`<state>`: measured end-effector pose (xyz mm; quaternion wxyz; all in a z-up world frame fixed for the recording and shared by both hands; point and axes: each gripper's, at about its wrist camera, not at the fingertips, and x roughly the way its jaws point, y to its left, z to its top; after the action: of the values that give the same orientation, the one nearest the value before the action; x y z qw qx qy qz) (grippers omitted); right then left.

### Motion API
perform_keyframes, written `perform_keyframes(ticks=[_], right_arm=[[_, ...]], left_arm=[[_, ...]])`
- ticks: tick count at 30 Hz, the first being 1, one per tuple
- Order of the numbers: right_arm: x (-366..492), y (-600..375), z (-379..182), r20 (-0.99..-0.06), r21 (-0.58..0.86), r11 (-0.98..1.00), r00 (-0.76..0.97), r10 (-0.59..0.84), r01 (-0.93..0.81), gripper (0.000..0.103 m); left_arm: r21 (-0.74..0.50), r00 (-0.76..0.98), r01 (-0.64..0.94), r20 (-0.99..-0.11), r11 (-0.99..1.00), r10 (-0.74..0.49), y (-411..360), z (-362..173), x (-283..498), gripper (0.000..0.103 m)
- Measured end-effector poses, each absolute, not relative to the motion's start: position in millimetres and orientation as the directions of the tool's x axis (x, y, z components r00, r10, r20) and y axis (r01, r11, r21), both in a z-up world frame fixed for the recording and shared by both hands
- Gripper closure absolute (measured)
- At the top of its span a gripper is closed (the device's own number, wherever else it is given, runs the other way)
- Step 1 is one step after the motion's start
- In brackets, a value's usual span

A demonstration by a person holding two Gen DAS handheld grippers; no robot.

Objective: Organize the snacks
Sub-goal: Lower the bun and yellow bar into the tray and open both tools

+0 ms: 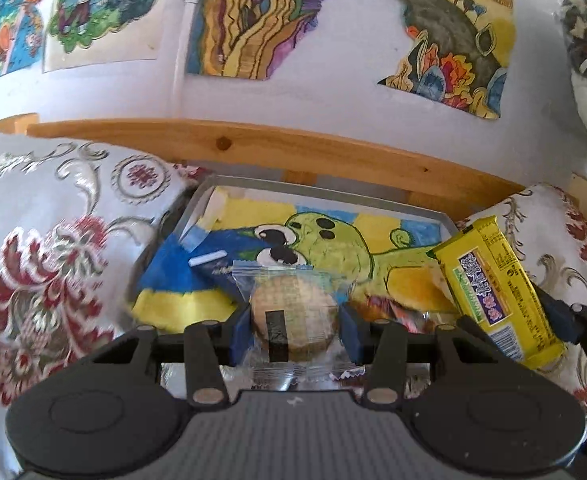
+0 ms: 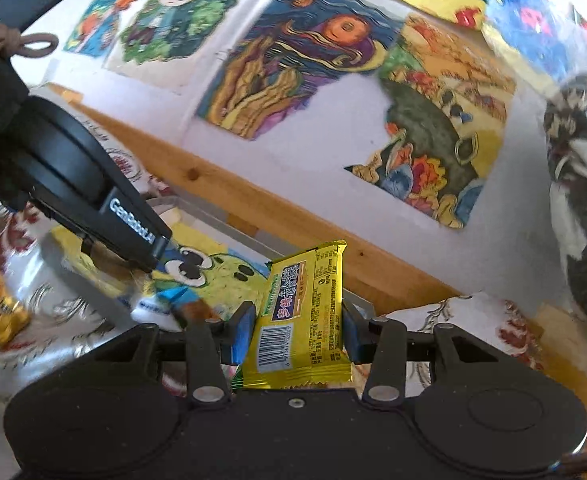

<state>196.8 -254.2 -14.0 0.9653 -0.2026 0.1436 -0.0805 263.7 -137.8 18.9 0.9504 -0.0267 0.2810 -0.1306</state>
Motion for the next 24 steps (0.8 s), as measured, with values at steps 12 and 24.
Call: perform_keyframes(ticks=[12,24], right_arm=[[254.1,-278.7,-35.3,-0.328,-0.354,0.933,0.926,-0.187,0.063,0.056],[265.6,-307.7,-36.8,-0.352,-0.261,0.957,0.911,-0.215,0.125,0.05]], left_arm=[[-0.05,0.779,0.192,-0.6,0.98,-0.183,-169.6,4.1,320.0,0.053],[-0.054,0.771,0.173,-0.614,0.984,-0.169,-175.1,-5.8,336.5,0.05]])
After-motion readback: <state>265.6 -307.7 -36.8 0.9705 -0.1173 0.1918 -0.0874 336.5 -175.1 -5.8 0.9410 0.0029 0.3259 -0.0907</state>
